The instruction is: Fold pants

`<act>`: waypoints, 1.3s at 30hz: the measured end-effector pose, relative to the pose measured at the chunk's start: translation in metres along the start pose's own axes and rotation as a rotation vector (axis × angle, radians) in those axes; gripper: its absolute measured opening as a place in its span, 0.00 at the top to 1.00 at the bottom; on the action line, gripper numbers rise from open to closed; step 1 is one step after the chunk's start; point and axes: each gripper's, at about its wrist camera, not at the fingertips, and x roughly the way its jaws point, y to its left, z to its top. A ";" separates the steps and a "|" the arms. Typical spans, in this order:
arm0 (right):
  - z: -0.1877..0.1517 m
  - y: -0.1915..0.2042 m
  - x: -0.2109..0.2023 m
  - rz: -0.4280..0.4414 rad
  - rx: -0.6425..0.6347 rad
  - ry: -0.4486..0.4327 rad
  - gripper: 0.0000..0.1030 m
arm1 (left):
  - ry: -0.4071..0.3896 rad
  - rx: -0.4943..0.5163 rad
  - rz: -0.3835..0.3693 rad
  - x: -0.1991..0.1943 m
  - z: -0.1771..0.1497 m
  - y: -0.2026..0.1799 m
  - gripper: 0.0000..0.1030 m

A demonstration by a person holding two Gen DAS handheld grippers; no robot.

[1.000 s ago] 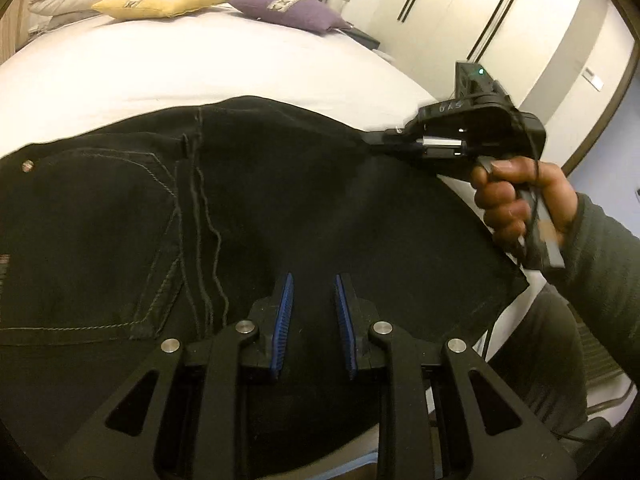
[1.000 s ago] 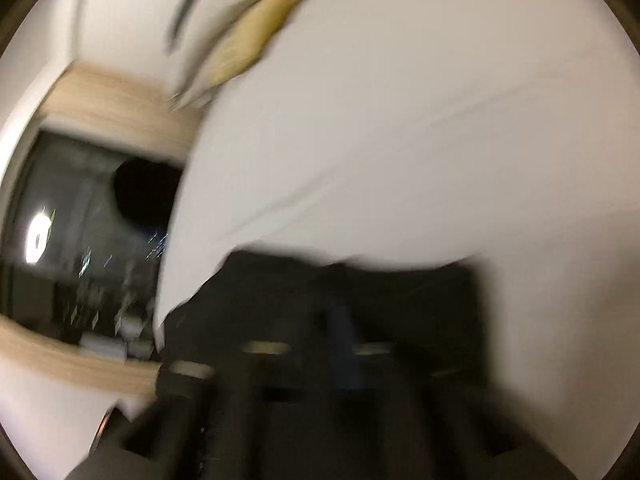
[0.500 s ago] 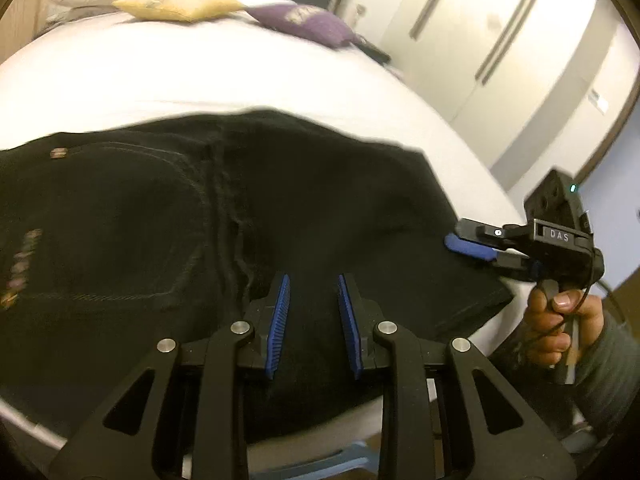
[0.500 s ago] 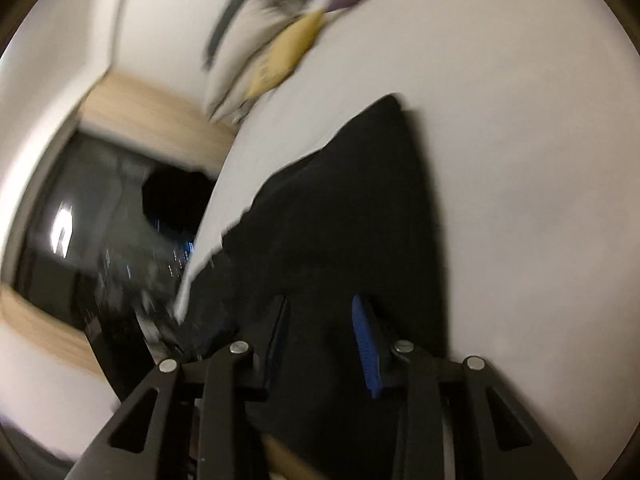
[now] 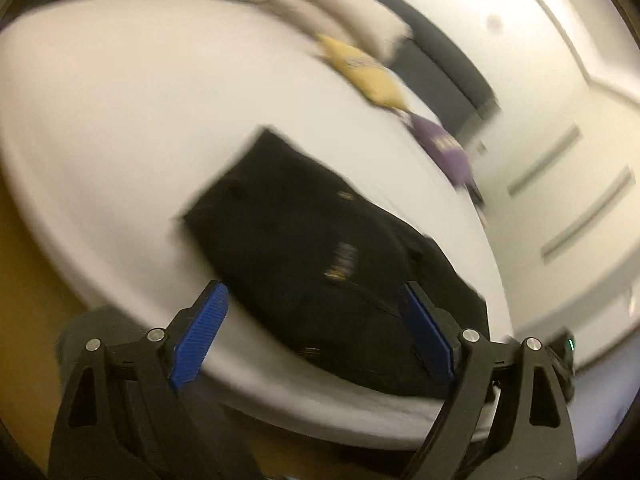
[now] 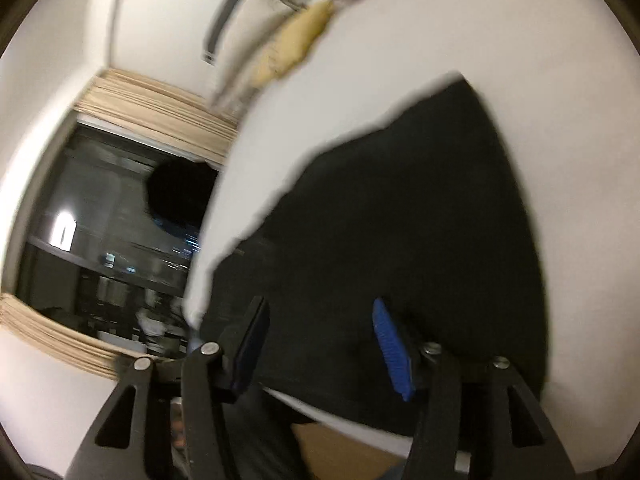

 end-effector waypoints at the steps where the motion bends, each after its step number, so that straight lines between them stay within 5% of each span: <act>1: -0.001 0.009 -0.006 0.022 -0.022 -0.023 0.38 | 0.002 -0.051 -0.005 -0.001 0.002 0.013 0.15; 7: -0.006 0.040 -0.005 0.130 -0.001 -0.083 0.20 | 0.030 -0.164 -0.013 0.011 0.005 0.054 0.15; 20: -0.004 0.061 0.035 0.147 -0.002 -0.043 0.20 | 0.007 -0.182 -0.098 0.063 0.011 0.056 0.17; 23: -0.003 0.061 0.040 0.145 0.002 -0.042 0.20 | -0.010 -0.166 -0.138 0.068 0.014 0.050 0.29; 29: -0.007 0.057 0.038 0.141 0.009 -0.038 0.20 | -0.001 -0.252 -0.174 0.088 0.017 0.061 0.35; 33: -0.008 0.053 0.044 0.144 0.020 -0.038 0.20 | 0.000 -0.271 -0.164 0.095 0.018 0.064 0.67; 39: -0.010 0.056 0.055 0.124 0.011 -0.020 0.23 | -0.009 -0.302 -0.181 0.102 0.019 0.065 0.84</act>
